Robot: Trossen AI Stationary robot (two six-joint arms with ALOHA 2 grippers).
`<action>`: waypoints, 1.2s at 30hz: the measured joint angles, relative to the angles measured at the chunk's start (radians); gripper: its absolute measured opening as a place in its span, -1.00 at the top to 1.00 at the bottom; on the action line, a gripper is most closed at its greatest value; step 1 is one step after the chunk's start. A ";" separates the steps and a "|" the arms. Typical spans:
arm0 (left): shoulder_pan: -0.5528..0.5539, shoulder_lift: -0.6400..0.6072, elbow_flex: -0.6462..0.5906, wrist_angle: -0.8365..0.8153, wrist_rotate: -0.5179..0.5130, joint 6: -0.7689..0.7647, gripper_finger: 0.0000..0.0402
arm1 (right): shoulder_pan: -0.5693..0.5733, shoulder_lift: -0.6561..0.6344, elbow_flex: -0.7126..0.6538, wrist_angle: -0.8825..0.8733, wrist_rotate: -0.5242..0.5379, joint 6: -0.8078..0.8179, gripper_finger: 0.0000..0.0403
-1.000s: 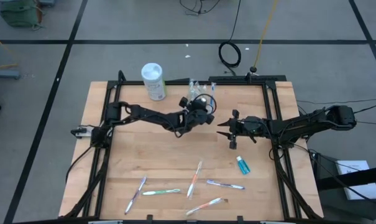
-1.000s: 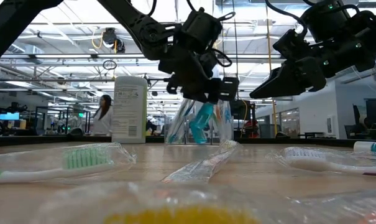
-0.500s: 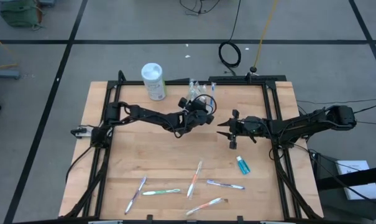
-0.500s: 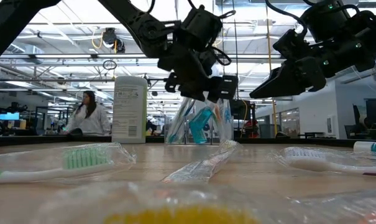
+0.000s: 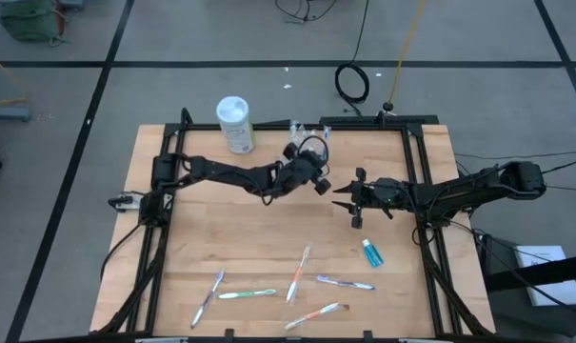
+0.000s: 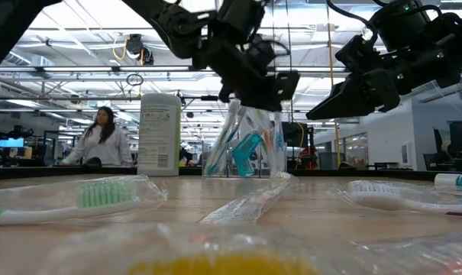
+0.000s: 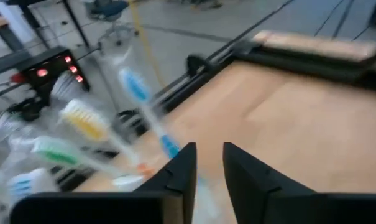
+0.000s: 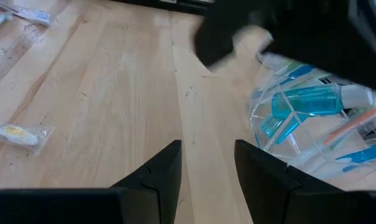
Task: Pick & Place toothbrushing station
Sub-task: Put the blue mouthwash into the transparent organizer
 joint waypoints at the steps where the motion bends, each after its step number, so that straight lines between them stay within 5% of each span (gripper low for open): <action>1: 0.010 0.001 -0.001 -0.009 0.000 0.010 0.62 | 0.000 0.000 0.000 0.000 0.000 0.000 0.31; 7: 0.061 -0.002 -0.001 -0.010 0.001 0.058 0.66 | 0.000 0.000 0.000 0.000 0.000 0.000 0.31; 17: 0.091 -0.006 -0.001 -0.102 0.029 -0.055 0.20 | 0.000 0.000 0.000 0.000 0.000 0.000 0.31; 24: 0.144 -0.006 -0.001 -0.164 0.176 -0.170 0.00 | 0.000 0.000 0.000 0.000 0.000 0.000 0.31; 36: 0.157 -0.018 -0.001 -0.197 0.194 -0.148 0.27 | 0.000 0.000 0.000 0.000 0.000 -0.001 0.31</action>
